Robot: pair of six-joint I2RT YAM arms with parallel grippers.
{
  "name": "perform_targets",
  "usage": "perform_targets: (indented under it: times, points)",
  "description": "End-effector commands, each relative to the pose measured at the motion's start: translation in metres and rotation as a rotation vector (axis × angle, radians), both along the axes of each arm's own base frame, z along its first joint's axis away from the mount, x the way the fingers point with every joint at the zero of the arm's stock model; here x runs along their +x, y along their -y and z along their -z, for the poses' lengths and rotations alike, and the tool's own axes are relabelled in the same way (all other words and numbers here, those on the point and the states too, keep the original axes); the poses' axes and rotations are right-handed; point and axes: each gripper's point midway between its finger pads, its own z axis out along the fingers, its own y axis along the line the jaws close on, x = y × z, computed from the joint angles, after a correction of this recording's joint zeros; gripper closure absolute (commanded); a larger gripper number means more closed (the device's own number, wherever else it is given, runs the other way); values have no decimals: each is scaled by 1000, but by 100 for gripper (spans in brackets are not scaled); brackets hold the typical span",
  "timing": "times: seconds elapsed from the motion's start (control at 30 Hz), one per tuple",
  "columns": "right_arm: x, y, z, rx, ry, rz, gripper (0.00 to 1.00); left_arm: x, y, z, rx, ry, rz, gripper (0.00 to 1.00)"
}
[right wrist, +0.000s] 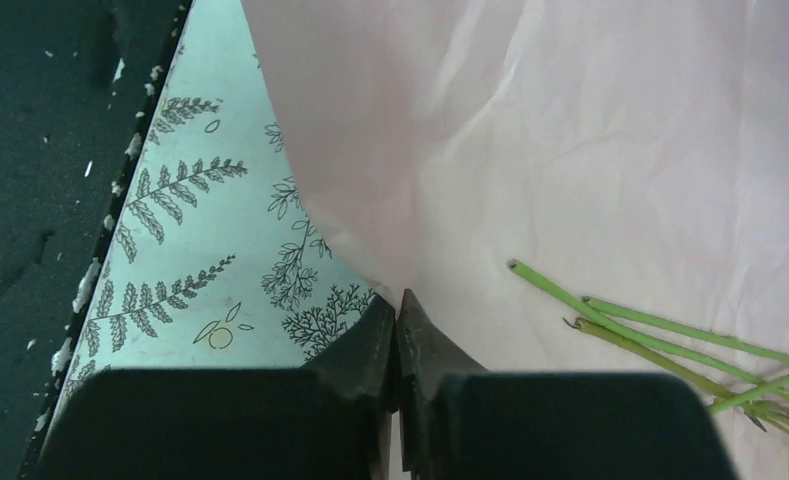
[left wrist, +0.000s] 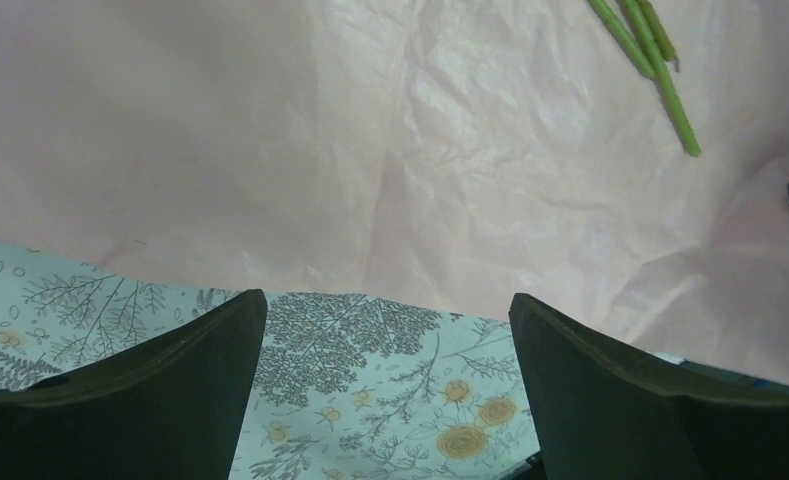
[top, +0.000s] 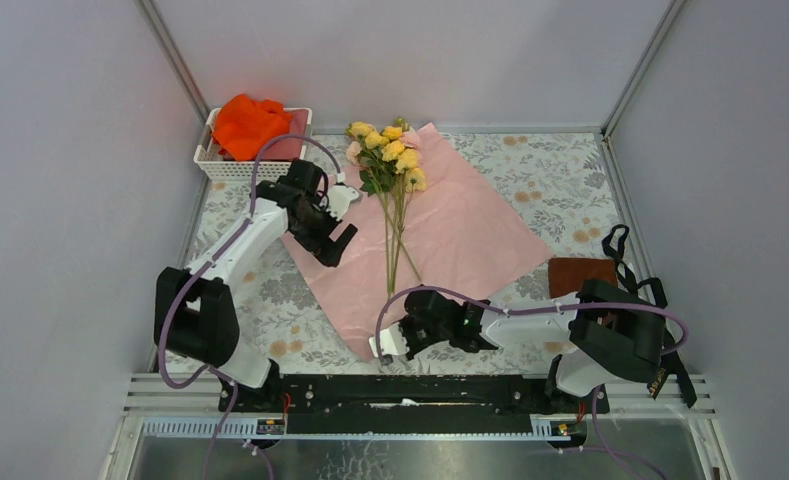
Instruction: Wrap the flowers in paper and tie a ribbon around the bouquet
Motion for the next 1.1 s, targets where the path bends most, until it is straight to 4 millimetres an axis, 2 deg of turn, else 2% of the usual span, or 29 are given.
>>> perform_targets:
  times: [0.0, 0.03, 0.17, 0.23, 0.37, 0.5, 0.63, 0.67, 0.73, 0.87, 0.93, 1.07]
  points:
    - [10, -13, -33, 122, 2, 97, 97, -9, 15, -36, -111, 25, 89, 1]
    - [9, -15, -38, 145, -31, 125, 100, -13, 20, -41, -141, 22, 116, 1]
    - [17, -18, -61, 229, -214, 252, 100, -41, 43, -63, -293, 8, 269, 3]
    - [24, -16, -72, 270, -332, 306, 100, -55, 49, -68, -342, 21, 332, 3]
    - [36, -8, -81, 314, -519, 389, 100, -78, 55, -57, -346, 26, 416, 1]
    - [56, 0, -88, 365, -677, 493, 100, -98, 65, -37, -331, -2, 498, 1]
    - [71, 7, -83, 366, -722, 548, 100, -113, 75, -27, -344, -8, 605, 1]
    - [71, 7, -82, 363, -727, 541, 100, -113, 78, -25, -354, -3, 618, 1]
    - [71, 7, -85, 370, -733, 523, 100, -97, 80, -17, -326, 34, 571, 1]
    - [73, 12, -86, 369, -738, 503, 100, -42, 72, 4, -192, 170, 423, 1]
    - [74, 14, -88, 372, -755, 494, 100, -25, 73, 9, -166, 200, 392, 1]
    - [74, 14, -93, 389, -782, 473, 100, -24, 89, 20, -230, 134, 406, 1]
